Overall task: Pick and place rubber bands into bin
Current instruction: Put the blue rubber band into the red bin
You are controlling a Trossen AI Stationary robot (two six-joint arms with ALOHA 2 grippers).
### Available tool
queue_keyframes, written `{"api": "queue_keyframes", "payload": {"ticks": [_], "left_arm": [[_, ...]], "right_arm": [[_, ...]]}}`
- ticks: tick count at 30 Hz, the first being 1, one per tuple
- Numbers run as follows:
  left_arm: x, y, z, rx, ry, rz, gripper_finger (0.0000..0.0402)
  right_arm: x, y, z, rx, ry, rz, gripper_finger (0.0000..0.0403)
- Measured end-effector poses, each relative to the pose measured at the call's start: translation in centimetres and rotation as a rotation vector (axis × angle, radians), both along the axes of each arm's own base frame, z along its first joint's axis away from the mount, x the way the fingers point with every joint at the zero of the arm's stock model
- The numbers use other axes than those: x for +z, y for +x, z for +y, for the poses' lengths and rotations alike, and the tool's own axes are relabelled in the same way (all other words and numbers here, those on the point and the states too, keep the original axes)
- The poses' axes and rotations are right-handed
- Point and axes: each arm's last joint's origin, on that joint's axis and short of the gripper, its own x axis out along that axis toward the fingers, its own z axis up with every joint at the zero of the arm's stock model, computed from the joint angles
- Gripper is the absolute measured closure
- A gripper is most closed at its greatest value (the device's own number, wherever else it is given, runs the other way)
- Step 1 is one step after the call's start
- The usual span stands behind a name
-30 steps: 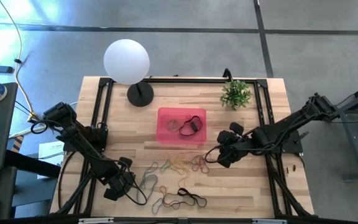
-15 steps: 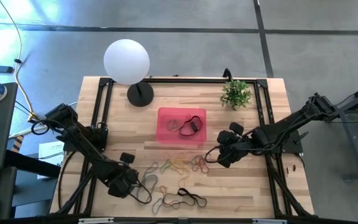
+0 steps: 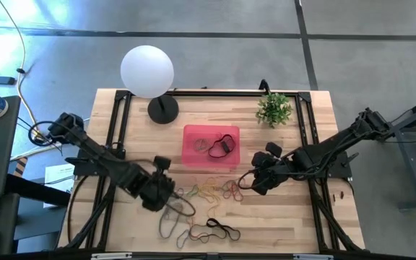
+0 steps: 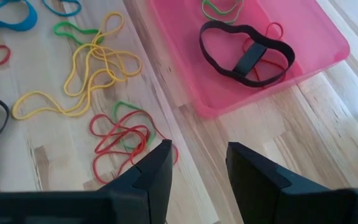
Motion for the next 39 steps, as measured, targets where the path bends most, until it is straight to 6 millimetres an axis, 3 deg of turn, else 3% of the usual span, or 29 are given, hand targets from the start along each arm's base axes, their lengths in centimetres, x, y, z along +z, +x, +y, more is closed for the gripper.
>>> {"api": "queue_keyframes", "payload": {"ticks": [7,13,18,26,33,39], "left_arm": [[3.2,2.8,5.6,0.0,0.149,-0.104,0.0402],[3.6,5.6,11.1,0.012,0.164,-0.209,0.0402],[2.0,6.9,14.6,0.028,0.137,-0.161,0.0402],[-3.4,8.8,18.0,0.021,0.07,0.027,0.0401],[-6.7,9.5,19.5,0.031,0.046,0.136,0.0401],[-6.8,9.6,19.5,-0.003,0.04,0.136,0.0361]], "right_arm": [[0.1,0.2,0.0,-0.01,-0.025,-0.032,0.0261],[0.4,0.5,0.0,-0.04,-0.054,-0.088,0.0261],[0.6,0.7,-0.1,-0.076,-0.069,-0.134,0.0261],[0.9,1.0,-0.1,-0.105,-0.077,-0.189,0.0261],[0.9,1.0,-0.1,-0.126,-0.061,-0.199,0.026],[0.9,1.1,-0.1,-0.135,-0.074,-0.205,0.0261]]}}
